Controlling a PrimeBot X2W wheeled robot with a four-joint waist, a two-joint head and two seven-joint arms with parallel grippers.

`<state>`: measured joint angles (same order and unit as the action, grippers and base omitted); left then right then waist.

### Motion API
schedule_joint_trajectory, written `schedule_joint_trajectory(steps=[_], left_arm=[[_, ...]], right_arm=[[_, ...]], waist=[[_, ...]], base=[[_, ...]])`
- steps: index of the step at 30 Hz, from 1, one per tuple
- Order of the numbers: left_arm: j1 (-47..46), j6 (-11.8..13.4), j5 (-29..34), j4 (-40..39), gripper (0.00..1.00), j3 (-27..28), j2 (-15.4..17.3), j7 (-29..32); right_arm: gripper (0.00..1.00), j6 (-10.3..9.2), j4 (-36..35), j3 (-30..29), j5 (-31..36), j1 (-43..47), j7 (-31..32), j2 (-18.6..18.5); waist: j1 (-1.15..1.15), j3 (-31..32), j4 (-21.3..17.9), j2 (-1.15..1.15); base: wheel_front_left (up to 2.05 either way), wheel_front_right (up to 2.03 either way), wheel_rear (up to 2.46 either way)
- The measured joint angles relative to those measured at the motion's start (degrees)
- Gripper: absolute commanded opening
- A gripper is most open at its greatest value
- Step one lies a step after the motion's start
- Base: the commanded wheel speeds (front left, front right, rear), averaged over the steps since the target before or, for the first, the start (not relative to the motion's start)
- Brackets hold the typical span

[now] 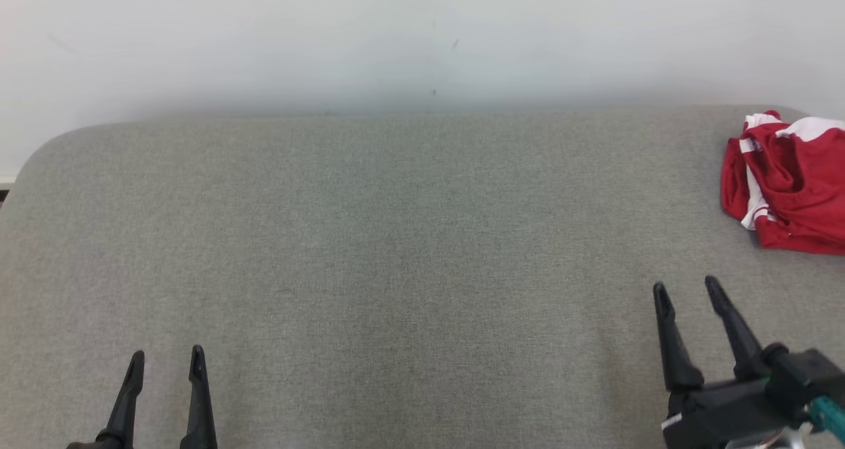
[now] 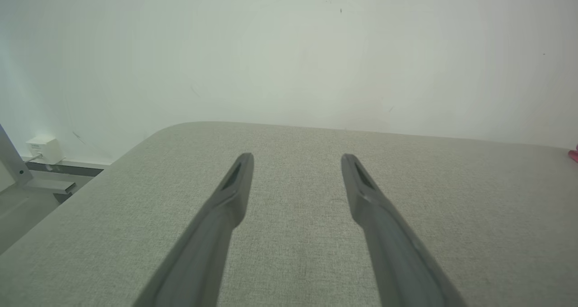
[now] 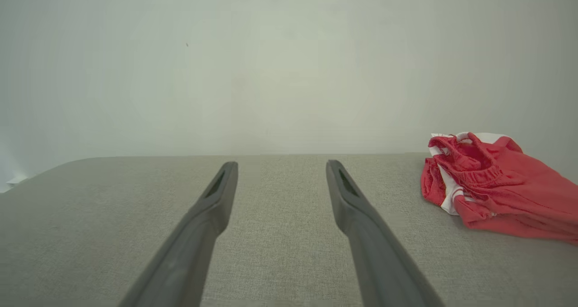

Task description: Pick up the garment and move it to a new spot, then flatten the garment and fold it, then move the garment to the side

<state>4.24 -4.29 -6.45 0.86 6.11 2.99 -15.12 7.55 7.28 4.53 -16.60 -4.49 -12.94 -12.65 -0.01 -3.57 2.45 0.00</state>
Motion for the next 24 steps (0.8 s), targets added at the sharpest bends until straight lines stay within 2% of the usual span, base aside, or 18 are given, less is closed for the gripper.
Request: schedule_joint_trajectory(steps=[8,24], left_arm=[[2.1,0.0,-0.6,1.5,1.0,0.1,0.0,0.0],[2.3,-1.3,-0.1,3.3,1.0,-1.9,0.0,0.0]], right_arm=[[1.0,0.0,-3.9,-1.1,2.6,6.4,0.9,3.8],[1.0,0.0,-1.7,0.0,3.0,8.0,0.3,5.4]], waist=[[0.0,2.2,-1.2,0.0],[0.01,5.0,-0.5,0.0]], base=[[0.0,0.0,0.0],[0.0,0.0,0.0]])
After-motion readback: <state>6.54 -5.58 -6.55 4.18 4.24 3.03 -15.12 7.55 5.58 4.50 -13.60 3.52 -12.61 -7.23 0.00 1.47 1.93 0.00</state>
